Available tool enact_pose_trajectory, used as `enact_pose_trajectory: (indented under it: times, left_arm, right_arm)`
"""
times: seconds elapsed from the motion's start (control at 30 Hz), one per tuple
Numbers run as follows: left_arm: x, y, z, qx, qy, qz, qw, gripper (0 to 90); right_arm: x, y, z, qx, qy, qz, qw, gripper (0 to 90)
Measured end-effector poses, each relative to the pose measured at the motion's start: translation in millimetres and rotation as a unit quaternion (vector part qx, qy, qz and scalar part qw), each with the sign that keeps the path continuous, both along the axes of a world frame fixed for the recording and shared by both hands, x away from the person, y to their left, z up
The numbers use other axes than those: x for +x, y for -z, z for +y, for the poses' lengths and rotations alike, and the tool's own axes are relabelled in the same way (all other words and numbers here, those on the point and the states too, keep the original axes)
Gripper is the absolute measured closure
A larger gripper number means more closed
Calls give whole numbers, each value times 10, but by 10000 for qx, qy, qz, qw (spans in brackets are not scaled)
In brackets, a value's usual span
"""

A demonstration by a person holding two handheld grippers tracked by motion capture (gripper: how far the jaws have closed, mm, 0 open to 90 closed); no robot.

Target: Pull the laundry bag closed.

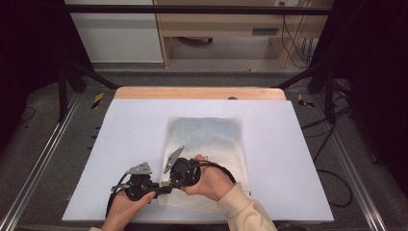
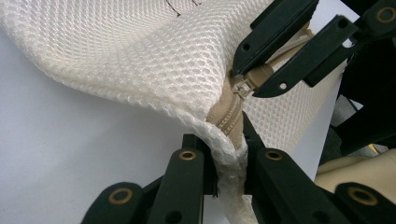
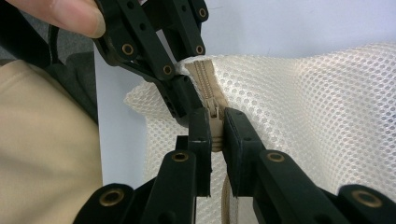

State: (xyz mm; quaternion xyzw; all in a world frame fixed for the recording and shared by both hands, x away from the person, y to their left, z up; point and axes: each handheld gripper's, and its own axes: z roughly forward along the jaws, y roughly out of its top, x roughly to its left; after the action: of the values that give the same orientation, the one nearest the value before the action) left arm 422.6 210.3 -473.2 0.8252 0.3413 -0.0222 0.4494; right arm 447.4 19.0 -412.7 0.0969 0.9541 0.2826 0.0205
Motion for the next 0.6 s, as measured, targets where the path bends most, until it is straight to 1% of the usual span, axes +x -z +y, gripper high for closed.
enact_pose_trajectory:
  times: [0.23,0.47,0.6]
  left_arm:
    - [-10,-12,-9,14,20,-48,10000,840]
    - [-8,-14,-7,-19,17,-46,10000,839]
    - [-12,-26,-7,-26,25,-55,10000,838]
  right_arm:
    - [-10,-5,-25,11,31,8,10000,820]
    - [5,-2,-66,-52,70,25,10000,820]
    - [2,-10,-76,-16,79,26,10000,819]
